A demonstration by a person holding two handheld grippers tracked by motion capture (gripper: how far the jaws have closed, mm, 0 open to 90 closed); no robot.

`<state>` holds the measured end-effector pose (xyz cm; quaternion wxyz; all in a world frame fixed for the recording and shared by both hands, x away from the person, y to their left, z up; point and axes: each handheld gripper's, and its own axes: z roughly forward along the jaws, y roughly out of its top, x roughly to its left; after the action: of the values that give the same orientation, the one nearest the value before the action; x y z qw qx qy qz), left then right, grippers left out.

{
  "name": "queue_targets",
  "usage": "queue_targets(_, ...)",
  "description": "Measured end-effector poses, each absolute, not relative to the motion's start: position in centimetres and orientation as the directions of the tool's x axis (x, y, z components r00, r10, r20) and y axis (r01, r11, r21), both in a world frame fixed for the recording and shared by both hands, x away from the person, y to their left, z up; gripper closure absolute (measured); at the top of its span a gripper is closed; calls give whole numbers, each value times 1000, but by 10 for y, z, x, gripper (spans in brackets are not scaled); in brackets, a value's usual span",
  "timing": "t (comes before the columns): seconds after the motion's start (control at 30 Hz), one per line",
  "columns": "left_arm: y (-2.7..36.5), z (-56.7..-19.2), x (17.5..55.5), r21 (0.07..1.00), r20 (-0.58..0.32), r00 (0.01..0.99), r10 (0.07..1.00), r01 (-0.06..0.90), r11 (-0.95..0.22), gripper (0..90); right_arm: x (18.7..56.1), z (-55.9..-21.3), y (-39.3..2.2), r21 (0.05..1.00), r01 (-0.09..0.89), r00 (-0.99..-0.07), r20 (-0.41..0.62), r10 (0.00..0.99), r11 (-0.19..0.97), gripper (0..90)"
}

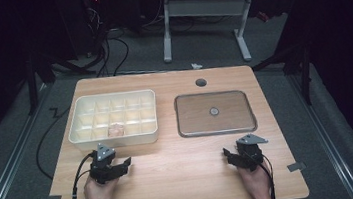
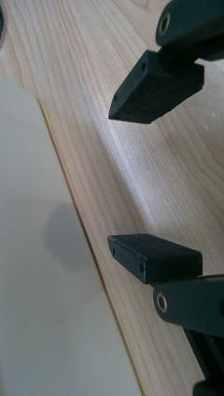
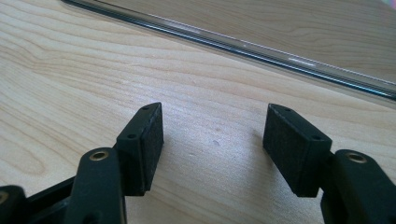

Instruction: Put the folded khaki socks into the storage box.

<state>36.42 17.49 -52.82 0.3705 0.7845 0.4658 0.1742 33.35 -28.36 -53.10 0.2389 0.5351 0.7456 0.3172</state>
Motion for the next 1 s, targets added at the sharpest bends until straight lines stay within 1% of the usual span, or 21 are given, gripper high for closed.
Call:
queue_targets(0.1, 174, -530, 365, 741, -65, 505, 860, 602, -298, 340, 334, -531, -284, 729, 646, -313, -17, 950, 226, 382)
queue_targets(0.23, 171, -534, 366, 732, -32, 505, 862, 599, -324, 340, 334, -531, -284, 729, 646, -313, -17, 949, 226, 382)
queue_targets(0.43, 171, -536, 366, 744, -13, 502, 865, 582, -327, 338, 334, -531, -284, 729, 646, -313, -17, 950, 226, 382)
queue_targets(1.0, 172, -537, 366, 746, -14, 490, 872, 586, -317, 312, 333, -531, -284, 729, 646, -313, -18, 949, 227, 382)
